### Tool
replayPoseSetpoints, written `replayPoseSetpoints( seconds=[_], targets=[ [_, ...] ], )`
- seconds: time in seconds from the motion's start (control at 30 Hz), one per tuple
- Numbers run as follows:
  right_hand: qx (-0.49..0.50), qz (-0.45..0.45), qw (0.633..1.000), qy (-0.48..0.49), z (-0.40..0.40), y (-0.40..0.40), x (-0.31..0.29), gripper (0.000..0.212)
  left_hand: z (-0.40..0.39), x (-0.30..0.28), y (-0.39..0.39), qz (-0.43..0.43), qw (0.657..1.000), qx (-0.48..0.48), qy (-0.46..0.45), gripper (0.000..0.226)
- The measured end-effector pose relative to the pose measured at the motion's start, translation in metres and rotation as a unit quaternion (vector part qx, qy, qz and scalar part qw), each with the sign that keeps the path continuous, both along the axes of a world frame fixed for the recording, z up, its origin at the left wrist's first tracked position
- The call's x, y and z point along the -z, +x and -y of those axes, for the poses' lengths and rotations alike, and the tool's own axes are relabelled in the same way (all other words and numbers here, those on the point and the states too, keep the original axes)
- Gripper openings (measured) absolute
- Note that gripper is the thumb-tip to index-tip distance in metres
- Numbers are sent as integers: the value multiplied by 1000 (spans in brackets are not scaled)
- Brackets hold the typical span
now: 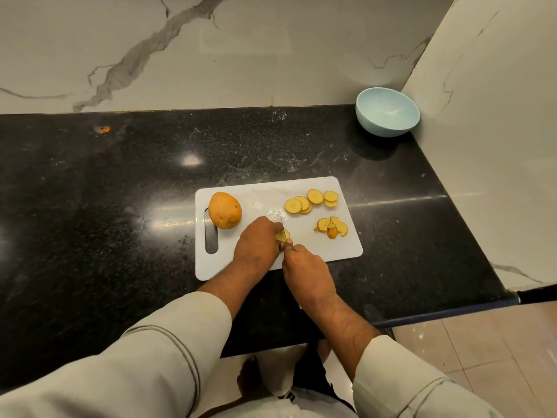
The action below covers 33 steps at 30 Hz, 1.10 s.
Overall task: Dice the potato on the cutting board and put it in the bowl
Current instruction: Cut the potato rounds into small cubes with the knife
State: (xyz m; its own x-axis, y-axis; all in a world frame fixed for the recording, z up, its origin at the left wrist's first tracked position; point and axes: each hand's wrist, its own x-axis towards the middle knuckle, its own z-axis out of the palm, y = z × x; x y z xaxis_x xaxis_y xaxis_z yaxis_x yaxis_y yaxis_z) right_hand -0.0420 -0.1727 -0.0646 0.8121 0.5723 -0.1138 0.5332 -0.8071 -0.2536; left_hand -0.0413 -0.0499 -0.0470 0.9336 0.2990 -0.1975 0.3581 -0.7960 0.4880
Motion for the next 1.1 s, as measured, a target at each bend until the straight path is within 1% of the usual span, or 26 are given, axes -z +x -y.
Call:
replayPoseSetpoints(
  seconds=[0.2, 0.33, 0.47, 0.63, 0.77, 0.87, 0.97, 1.1],
  targets=[
    [0, -17, 1000, -24, -2, 7, 2, 37, 1, -4, 4, -13, 999, -37, -23, 30],
    [12, -36, 999, -25, 0, 7, 2, 34, 1, -6, 6, -20, 999, -42, -18, 25],
    [-1, -34, 999, -34, 11, -5, 3, 47, 1, -7, 9, -27, 998, -50, -28, 32],
    [-12, -60, 997, -45, 25, -18, -2, 49, -1, -3, 8, -24, 997, -58, -48, 36],
    [-6, -87, 996, -35, 37, -33, -4, 50, -5, 1, 6, -15, 993, -72, -89, 39],
    [7, -77, 997, -10, 46, -40, -7, 49, -7, 4, 4, -16, 992, -70, -103, 42],
    [11, -50, 998, 25, 45, -36, -11, 48, -7, 6, 3, -17, 990, -81, -113, 37],
    [3, -26, 1000, 14, 27, -17, -14, 48, -4, 7, 0, -1, 987, -102, -127, 32]
  ],
)
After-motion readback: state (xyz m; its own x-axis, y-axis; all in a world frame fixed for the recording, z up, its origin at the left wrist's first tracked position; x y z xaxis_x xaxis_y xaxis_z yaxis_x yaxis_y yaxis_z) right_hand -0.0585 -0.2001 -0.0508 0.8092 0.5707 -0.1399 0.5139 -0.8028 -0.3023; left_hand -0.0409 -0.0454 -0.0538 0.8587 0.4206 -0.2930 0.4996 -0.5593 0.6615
